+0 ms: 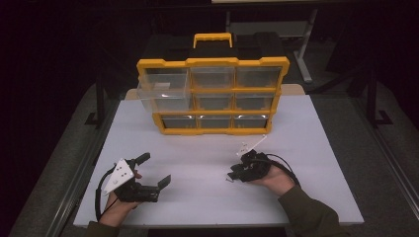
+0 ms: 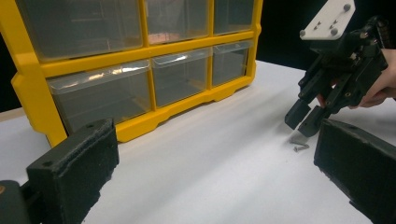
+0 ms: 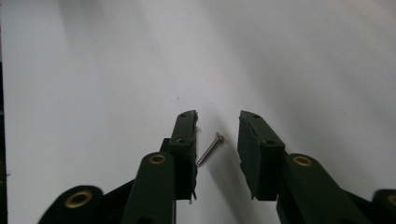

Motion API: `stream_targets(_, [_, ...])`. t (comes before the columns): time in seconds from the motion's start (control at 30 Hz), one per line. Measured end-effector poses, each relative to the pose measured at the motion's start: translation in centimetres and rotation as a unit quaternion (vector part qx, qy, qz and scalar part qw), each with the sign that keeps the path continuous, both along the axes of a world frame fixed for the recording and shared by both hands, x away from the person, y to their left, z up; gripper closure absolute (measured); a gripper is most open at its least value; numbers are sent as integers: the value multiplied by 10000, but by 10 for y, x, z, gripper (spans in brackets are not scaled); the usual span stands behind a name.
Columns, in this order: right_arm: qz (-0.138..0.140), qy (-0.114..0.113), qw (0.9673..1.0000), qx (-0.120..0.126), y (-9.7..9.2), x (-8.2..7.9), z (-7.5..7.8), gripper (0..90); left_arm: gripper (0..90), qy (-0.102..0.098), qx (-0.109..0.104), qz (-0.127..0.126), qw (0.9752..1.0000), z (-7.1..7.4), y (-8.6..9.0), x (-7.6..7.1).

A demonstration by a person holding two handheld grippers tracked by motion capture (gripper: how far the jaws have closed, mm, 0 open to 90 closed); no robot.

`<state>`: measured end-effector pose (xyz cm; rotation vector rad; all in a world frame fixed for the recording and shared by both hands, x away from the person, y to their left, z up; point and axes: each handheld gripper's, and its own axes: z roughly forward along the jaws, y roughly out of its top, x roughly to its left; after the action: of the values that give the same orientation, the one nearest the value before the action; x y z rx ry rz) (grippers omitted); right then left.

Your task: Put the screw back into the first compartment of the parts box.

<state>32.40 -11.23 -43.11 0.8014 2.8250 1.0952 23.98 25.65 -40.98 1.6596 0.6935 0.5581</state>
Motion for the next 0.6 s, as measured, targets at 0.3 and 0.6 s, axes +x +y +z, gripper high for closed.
stream_targets(0.3, [52, -17, 9998, -217, 7, -1, -6, 748, 0, -2, 23, -3, 10000, 0, 0, 0])
stream_targets(0.6, [74, -92, 9993, -352, 7, -1, -7, 797, 0, 15, 17, -3, 10000, 0, 0, 0])
